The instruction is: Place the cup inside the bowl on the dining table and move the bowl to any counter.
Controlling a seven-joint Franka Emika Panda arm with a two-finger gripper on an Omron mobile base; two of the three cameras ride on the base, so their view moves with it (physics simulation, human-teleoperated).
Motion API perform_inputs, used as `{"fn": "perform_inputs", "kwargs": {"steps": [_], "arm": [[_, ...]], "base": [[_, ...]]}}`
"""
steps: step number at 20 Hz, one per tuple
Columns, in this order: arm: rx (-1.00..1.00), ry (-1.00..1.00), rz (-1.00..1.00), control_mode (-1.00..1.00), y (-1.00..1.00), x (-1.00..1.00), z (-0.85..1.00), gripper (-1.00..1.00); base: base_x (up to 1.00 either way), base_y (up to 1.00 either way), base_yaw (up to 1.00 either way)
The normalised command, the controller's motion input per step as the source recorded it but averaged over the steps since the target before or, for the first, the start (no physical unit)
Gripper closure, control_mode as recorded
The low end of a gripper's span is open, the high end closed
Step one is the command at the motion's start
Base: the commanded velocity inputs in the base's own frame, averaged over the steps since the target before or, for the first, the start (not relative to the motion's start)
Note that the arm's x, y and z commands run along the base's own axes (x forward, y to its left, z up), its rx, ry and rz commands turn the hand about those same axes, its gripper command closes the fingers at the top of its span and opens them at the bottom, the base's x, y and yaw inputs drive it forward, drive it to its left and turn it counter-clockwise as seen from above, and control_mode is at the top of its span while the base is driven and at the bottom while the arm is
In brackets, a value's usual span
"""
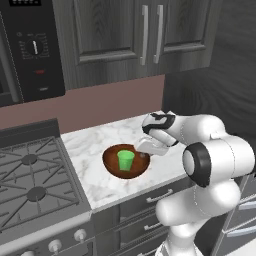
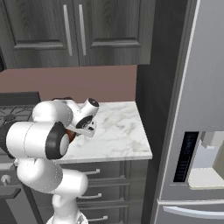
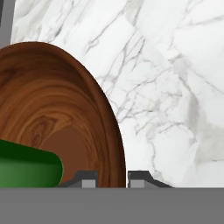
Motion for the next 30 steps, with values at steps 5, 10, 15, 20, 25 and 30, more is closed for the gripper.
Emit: {"fn": "perform_inputs", "kwargs": {"steps": [5, 10, 15, 20, 25, 30], "arm": [[0.00, 0.00, -0.01, -1.00, 0.00, 0.18, -0.08, 1.00], [0.00, 0.01, -0.01, -1.00, 0.00, 0.04, 0.00, 1.00], [0.01, 0.00, 0.00, -1.00, 0.00, -0.17, 0.01, 1.00], [0.00, 0.00, 0.00, -1.00, 0.00, -0.10, 0.00, 1.00], [0.00, 0.00, 0.00, -1.00, 0.07, -0.04, 0.00, -1.00], [0.00, 0.00, 0.00, -1.00, 0.02, 0.00, 0.00, -1.00]], "base": [[0.00, 0.00, 0.00], [0.00, 0.00, 0.00], [0.00, 0.00, 0.00], [0.00, 0.00, 0.00], [0.00, 0.00, 0.00], [0.00, 0.00, 0.00]]}}
